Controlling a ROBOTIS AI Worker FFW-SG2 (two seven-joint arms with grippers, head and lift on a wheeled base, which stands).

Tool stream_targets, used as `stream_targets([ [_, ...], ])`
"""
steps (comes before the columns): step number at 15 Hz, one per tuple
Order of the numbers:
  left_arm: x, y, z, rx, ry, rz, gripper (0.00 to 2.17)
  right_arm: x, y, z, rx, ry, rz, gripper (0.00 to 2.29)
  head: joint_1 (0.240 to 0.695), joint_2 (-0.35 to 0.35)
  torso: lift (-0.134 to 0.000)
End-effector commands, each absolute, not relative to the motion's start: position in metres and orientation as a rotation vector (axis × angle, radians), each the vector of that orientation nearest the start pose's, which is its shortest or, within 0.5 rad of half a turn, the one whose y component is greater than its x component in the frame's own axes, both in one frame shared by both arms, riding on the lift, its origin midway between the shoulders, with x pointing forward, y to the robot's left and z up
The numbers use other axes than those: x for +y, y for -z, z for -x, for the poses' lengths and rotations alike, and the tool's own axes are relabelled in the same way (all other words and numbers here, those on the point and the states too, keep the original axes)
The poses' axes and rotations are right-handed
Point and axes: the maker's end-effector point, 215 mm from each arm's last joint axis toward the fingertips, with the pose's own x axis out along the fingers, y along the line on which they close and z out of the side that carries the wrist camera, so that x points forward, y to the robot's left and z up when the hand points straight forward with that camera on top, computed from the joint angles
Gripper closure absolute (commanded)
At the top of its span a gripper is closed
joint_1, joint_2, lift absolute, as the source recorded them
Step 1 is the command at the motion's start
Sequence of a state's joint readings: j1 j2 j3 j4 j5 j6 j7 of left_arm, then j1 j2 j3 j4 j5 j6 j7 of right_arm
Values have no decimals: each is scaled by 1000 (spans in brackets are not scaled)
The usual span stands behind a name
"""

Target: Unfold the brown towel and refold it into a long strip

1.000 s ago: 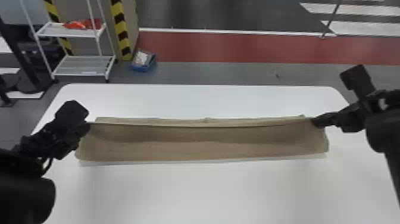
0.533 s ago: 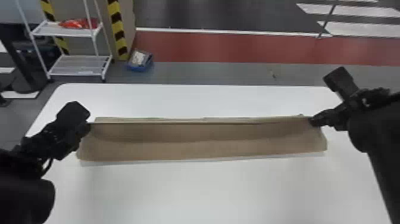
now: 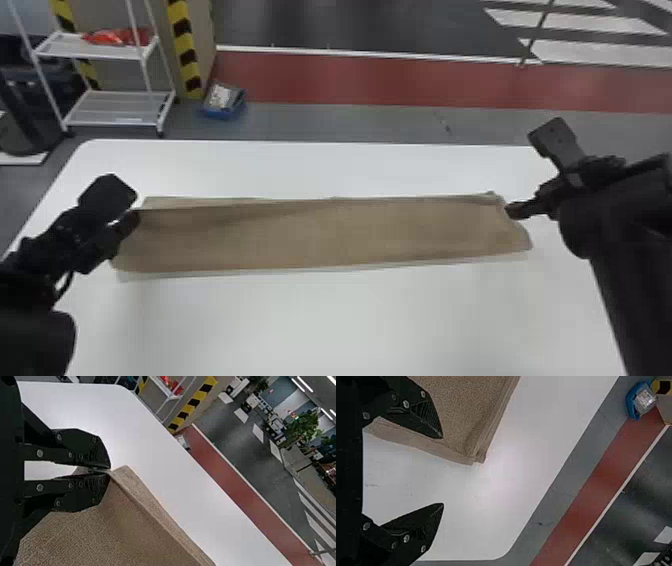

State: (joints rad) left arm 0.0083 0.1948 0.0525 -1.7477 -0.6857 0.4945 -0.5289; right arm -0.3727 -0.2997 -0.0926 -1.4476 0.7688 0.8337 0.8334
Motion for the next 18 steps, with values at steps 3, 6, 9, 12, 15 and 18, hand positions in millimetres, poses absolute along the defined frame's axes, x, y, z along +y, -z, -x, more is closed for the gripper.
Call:
stream_targets([
  [3, 335, 408, -559, 471, 170, -680, -2, -469, 391, -583, 833, -59, 488, 60, 695, -113, -123],
  [6, 340, 396, -559, 422, 148, -622, -2, -481, 379, -560, 800, -20, 364, 63, 695, -125, -123],
  [9, 349, 372, -549, 301, 140, -406, 6, -483, 381, -498, 755, 16, 177, 70, 695, -140, -123],
  [12, 347, 368, -536, 254, 189, -139, 9, -456, 367, -441, 610, 51, 41, 76, 695, -141, -123],
  [15, 325, 358, -523, 207, 224, -9, 9, -431, 293, -419, 353, 40, 120, 83, 695, -129, -123],
  [18, 302, 360, -492, 185, 234, 79, 9, -406, 255, -405, 187, 12, 208, 90, 695, -129, -123],
])
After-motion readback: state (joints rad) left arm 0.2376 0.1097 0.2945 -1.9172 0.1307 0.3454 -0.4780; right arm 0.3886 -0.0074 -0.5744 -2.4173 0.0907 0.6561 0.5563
